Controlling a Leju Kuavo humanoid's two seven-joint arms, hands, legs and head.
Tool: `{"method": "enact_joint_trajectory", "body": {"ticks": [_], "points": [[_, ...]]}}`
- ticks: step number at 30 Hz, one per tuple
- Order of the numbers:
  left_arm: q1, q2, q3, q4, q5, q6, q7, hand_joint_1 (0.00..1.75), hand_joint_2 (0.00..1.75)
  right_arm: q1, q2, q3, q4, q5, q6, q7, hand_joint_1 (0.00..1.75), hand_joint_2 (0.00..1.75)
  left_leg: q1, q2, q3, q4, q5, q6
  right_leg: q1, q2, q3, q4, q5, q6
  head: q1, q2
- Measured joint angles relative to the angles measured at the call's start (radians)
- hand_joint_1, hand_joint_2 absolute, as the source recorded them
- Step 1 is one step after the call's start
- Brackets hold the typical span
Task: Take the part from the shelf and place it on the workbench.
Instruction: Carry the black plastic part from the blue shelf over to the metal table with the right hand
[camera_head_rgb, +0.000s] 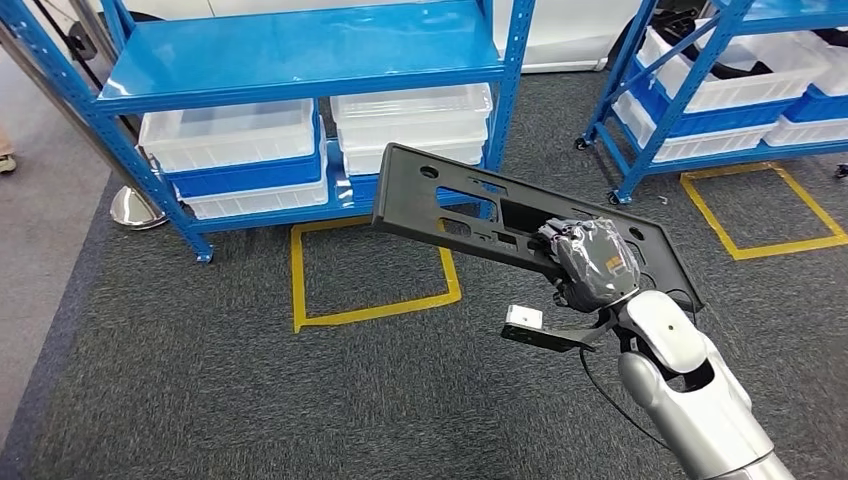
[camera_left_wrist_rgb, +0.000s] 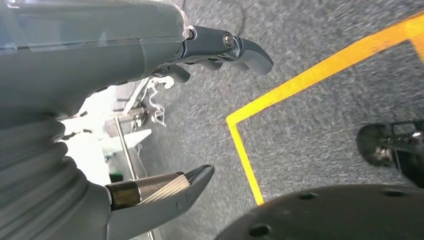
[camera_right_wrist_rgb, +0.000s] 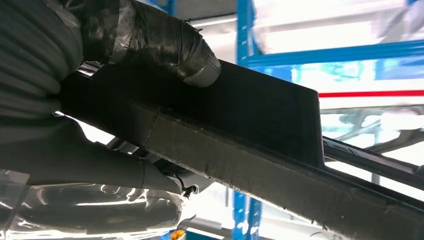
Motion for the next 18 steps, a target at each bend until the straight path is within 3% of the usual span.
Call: {"method": "enact_joint_trajectory", "body": {"ticks": [2, 4, 6, 8, 10, 11, 12, 15, 17, 18], "points": [[0.000, 0.000, 0.003, 0.000, 0.000, -0.001, 0.000, 0.00, 1.75, 0.007, 0.001, 0.000, 0.000, 0.002, -0.010, 0.002, 1.75, 1.75, -0.001, -0.024, 0.023, -0.051, 0.006, 0.003, -0.004, 0.020, -0.010, 0.003, 0.006, 0.013, 0.000, 0.000], [-0.001, -0.002, 0.005, 0.000, 0.000, -0.002, 0.000, 0.00, 1.75, 0.020, 0.001, 0.000, 0.000, 0.003, -0.017, 0.002, 1.75, 1.75, 0.001, -0.005, 0.025, -0.062, 0.014, 0.007, -0.008, 0.036, -0.017, 0.000, 0.014, 0.028, 0.000, 0.000], [-0.001, -0.003, 0.006, 0.000, 0.000, -0.002, 0.000, 0.00, 1.75, 0.032, 0.000, 0.000, 0.000, 0.003, -0.021, 0.002, 1.75, 1.75, 0.006, 0.020, 0.026, -0.076, 0.027, 0.018, -0.007, 0.004, -0.033, 0.029, -0.009, 0.039, 0.003, 0.000], [0.001, -0.004, 0.007, 0.000, 0.000, -0.002, 0.000, 0.00, 1.75, 0.037, 0.000, 0.000, 0.000, 0.003, -0.025, 0.002, 1.75, 1.75, 0.006, 0.045, 0.022, -0.081, 0.034, 0.024, -0.009, -0.051, -0.079, 0.130, -0.071, 0.049, 0.008, 0.000], [0.002, -0.004, 0.007, 0.000, 0.000, -0.002, 0.000, 0.00, 1.75, 0.043, 0.000, 0.000, 0.000, 0.003, -0.025, 0.003, 1.75, 1.75, 0.006, 0.070, 0.016, -0.078, 0.034, 0.024, -0.015, -0.071, -0.125, 0.243, -0.120, 0.058, 0.009, 0.000], [0.003, -0.004, 0.007, 0.000, 0.000, -0.002, 0.000, 0.00, 1.75, 0.047, 0.000, 0.000, 0.000, 0.003, -0.025, 0.003, 1.75, 1.75, 0.006, 0.083, 0.013, -0.076, 0.034, 0.023, -0.018, -0.074, -0.127, 0.260, -0.120, 0.062, 0.009, 0.000], [0.003, -0.004, 0.007, 0.000, 0.000, -0.002, 0.000, 0.00, 1.75, 0.050, 0.000, 0.000, 0.000, 0.003, -0.025, 0.003, 1.75, 1.75, 0.006, 0.096, 0.012, -0.074, 0.034, 0.022, -0.021, -0.078, -0.110, 0.239, -0.103, 0.063, 0.009, 0.000], [0.000, -0.006, 0.007, -0.001, 0.000, -0.003, 0.000, 0.00, 1.75, 0.050, 0.001, 0.000, 0.000, 0.004, -0.025, 0.003, 1.75, 1.75, 0.004, 0.128, 0.012, -0.068, 0.029, 0.012, -0.017, -0.119, 0.005, 0.044, -0.033, 0.059, 0.009, 0.000], [-0.001, -0.007, 0.007, -0.001, 0.000, -0.003, 0.000, 0.00, 1.75, 0.048, 0.001, -0.001, 0.000, 0.004, -0.025, 0.004, 1.75, 1.75, 0.000, 0.143, 0.014, -0.068, 0.028, 0.000, -0.009, -0.132, 0.030, -0.010, -0.025, 0.048, 0.009, 0.000], [-0.002, -0.007, 0.007, -0.001, 0.000, -0.003, 0.000, 0.00, 1.75, 0.048, 0.001, -0.001, 0.000, 0.004, -0.025, 0.004, 1.75, 1.75, -0.001, 0.150, 0.015, -0.070, 0.029, -0.006, -0.006, -0.123, 0.027, -0.010, -0.021, 0.041, 0.009, 0.000]]}}
